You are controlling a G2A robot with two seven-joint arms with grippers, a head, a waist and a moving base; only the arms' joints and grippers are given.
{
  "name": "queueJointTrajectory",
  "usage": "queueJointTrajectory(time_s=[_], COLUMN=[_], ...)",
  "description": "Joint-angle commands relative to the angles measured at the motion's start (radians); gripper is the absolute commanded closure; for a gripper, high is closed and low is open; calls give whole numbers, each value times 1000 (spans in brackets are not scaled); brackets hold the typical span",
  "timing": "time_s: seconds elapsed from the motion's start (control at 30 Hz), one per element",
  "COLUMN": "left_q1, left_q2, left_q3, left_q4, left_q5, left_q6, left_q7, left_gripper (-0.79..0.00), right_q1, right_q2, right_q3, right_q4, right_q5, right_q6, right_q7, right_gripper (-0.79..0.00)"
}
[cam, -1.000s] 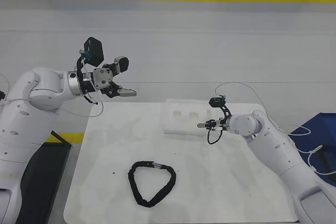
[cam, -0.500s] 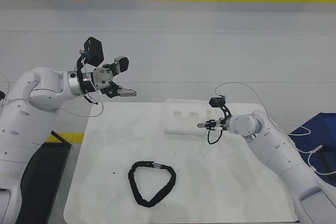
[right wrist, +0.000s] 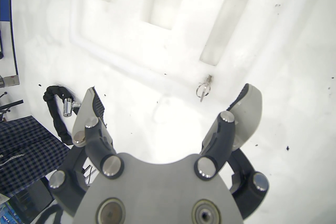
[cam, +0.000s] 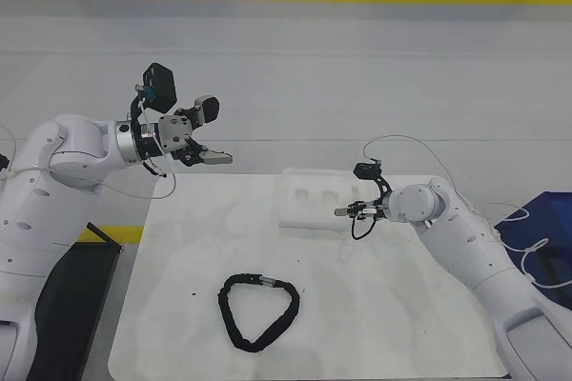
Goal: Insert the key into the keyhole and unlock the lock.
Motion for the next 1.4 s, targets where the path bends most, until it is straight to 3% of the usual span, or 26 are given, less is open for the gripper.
queueJointTrajectory(time_s=[0.0, 0.17, 0.3, 0.63, 0.8, 1.1, 1.37], left_q1=[0, 0, 0, 0, 0, 0, 0], left_q2=[0, 0, 0, 0, 0, 0, 0], left_q3=[0, 0, 0, 0, 0, 0, 0], left_q4=[0, 0, 0, 0, 0, 0, 0], left_q5=[0, 0, 0, 0, 0, 0, 0], left_q6=[0, 0, 0, 0, 0, 0, 0], left_q7=[0, 0, 0, 0, 0, 0, 0], left_gripper=[-785, -785, -785, -785, -785, -785, -785], right_q1=[8, 27, 39, 63, 71, 76, 67], right_q2=[-9, -31, -46, -71, -78, -84, -86], right_q3=[-10, -31, -41, -52, -51, -51, -44], right_q4=[17, 61, 94, 153, 165, 164, 165], right_q5=[-3, -8, -8, -28, -43, -86, -105], right_q6=[3, 3, 11, 49, 61, 95, 97], right_q7=[1, 10, 20, 40, 40, 64, 79], right_gripper=[-785, -785, -640, -536, -357, -305, -311])
